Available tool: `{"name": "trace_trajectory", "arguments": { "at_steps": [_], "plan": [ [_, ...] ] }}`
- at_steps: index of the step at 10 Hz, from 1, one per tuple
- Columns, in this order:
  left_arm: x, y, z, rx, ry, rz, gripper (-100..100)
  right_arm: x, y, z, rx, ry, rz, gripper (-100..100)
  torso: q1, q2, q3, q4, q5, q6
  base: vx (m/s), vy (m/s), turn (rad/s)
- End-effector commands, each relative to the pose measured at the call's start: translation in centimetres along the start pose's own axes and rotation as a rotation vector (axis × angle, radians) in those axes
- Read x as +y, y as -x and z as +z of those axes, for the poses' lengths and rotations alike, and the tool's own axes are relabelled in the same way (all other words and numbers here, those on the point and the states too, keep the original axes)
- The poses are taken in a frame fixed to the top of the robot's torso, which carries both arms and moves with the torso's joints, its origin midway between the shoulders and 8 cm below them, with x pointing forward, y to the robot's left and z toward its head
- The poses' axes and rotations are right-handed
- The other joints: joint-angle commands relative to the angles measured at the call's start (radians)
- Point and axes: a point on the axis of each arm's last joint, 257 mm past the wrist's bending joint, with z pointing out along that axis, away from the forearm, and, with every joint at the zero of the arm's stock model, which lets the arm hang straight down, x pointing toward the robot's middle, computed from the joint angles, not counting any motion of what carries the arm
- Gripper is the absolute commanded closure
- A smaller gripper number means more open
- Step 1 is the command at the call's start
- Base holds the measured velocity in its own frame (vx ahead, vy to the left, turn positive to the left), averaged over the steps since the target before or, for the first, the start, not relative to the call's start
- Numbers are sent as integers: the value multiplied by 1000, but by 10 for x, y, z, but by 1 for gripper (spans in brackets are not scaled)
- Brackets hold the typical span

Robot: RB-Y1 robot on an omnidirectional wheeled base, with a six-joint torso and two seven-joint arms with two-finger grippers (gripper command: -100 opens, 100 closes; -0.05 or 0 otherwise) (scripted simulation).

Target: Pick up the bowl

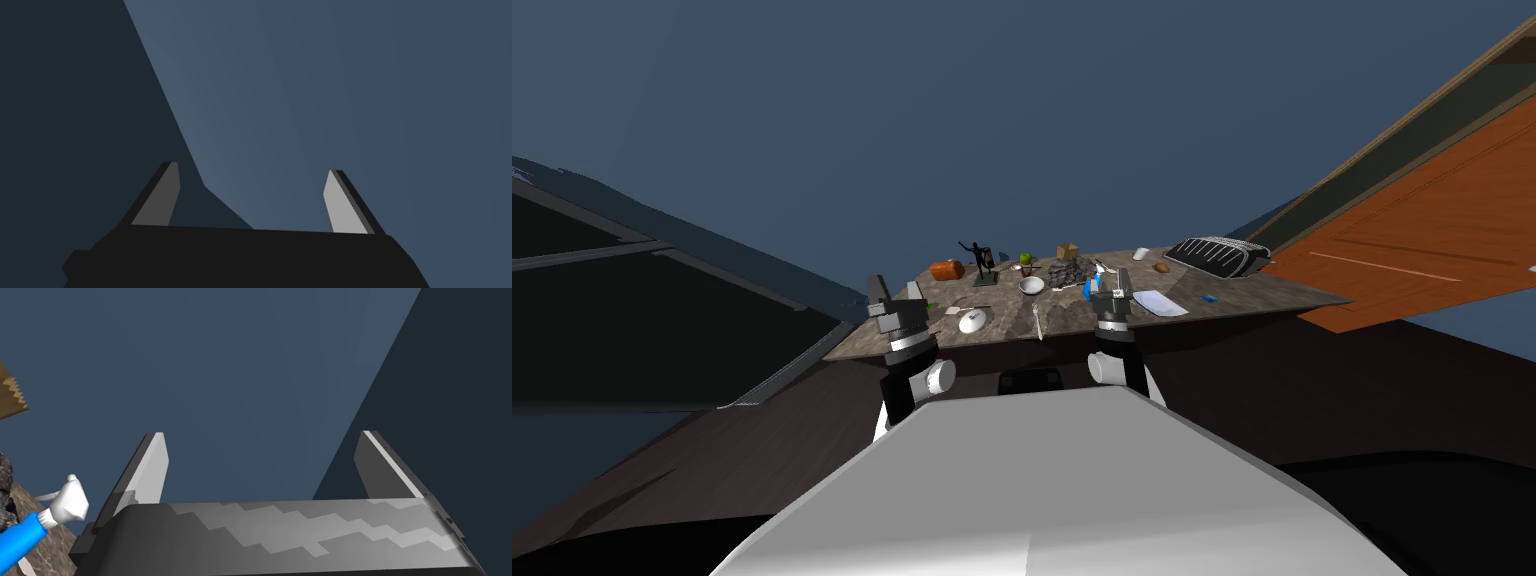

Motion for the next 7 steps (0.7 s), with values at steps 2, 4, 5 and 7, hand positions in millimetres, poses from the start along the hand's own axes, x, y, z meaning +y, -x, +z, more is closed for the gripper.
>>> {"name": "trace_trajectory", "arguments": {
  "at_steps": [2, 4, 5, 7],
  "plan": [
    [0, 0, 0, 0, 0, 0, 0, -3, -7, -1, 61, -9, -52, -100, 0, 2, 1, 0, 0, 0, -62, 16, 26],
    [0, 0, 0, 0, 0, 0, 0, -8, -15, -2, 128, -18, -116, -100, 1, 7, 4, 1, 0, 0, -123, 29, 42],
    [0, 0, 0, 0, 0, 0, 0, -12, -19, -4, 163, -22, -152, -100, 2, 8, 5, 2, 0, 0, -129, 65, 62],
    [0, 0, 0, 0, 0, 0, 0, -17, -25, -6, 217, -30, -200, -100, 4, 7, 4, 2, 1, 0, -82, 57, 54]
  ]
}}
